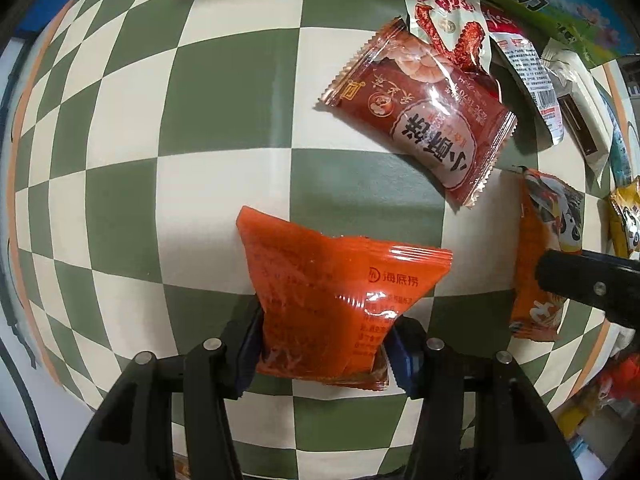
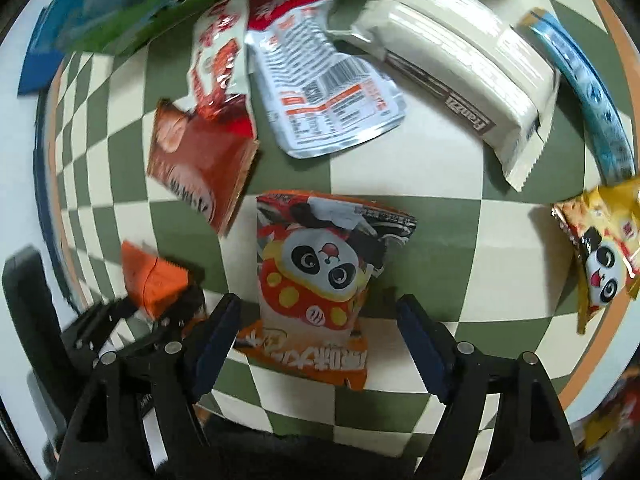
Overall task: Organize snacks
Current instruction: 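Lower the orange pouch and panda bag into the box and open both tools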
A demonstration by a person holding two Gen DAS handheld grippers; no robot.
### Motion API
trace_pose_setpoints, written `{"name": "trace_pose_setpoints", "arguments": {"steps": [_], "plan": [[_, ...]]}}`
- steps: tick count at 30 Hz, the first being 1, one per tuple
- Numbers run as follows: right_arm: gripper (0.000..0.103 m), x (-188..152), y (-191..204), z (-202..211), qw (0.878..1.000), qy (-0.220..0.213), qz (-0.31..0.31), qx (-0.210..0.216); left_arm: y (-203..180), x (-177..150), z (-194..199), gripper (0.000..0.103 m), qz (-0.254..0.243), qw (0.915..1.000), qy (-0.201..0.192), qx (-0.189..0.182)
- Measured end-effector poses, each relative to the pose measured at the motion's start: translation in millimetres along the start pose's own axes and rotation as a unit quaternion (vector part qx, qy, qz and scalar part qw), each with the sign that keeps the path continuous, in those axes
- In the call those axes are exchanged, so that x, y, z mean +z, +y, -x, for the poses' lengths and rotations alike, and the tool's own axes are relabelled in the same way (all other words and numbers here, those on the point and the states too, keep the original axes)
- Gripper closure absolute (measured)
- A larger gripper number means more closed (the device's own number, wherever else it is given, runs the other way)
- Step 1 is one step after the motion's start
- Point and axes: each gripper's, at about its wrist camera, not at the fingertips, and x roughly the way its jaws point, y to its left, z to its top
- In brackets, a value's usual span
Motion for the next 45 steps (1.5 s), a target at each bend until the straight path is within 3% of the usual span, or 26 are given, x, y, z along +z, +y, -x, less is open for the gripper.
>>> {"name": "trace_pose_setpoints", "arguments": {"steps": [4,6,10,18,28,32,36,40,45], "plan": [[0.023,-6,-6,-11,1.0,-0.007,-0.017,-0.021,0,4,5,0.058,-0.001,1.0,-0.006,0.0],[0.047,-12,-8,-18,0.999,-0.014,-0.021,-0.028,-2,6,8,0.06,-0.004,0.9999,-0.012,0.002],[0.059,-24,9,-25,0.999,-0.036,-0.017,-0.037,-7,9,12,0.062,-0.013,0.9997,-0.019,0.004],[0.062,-47,15,1,0.998,-0.066,-0.01,-0.013,-17,18,43,0.064,-0.025,0.9986,-0.042,-0.021],[0.062,-43,18,110,0.989,-0.139,0.003,0.053,-24,53,164,0.064,-0.023,0.9864,-0.132,-0.096],[0.062,-28,25,161,0.981,-0.178,0.007,0.081,-19,98,213,0.064,-0.013,0.9817,-0.144,-0.124],[0.062,4,37,196,0.972,-0.214,0.012,0.093,-17,153,230,0.064,-0.006,0.9834,-0.137,-0.119],[0.062,53,66,196,0.968,-0.225,0.016,0.109,-5,209,221,0.064,0.001,0.9901,-0.093,-0.105],[0.062,101,87,183,0.97,-0.218,0.017,0.109,10,252,193,0.064,0.026,0.9946,-0.036,-0.094]]}}
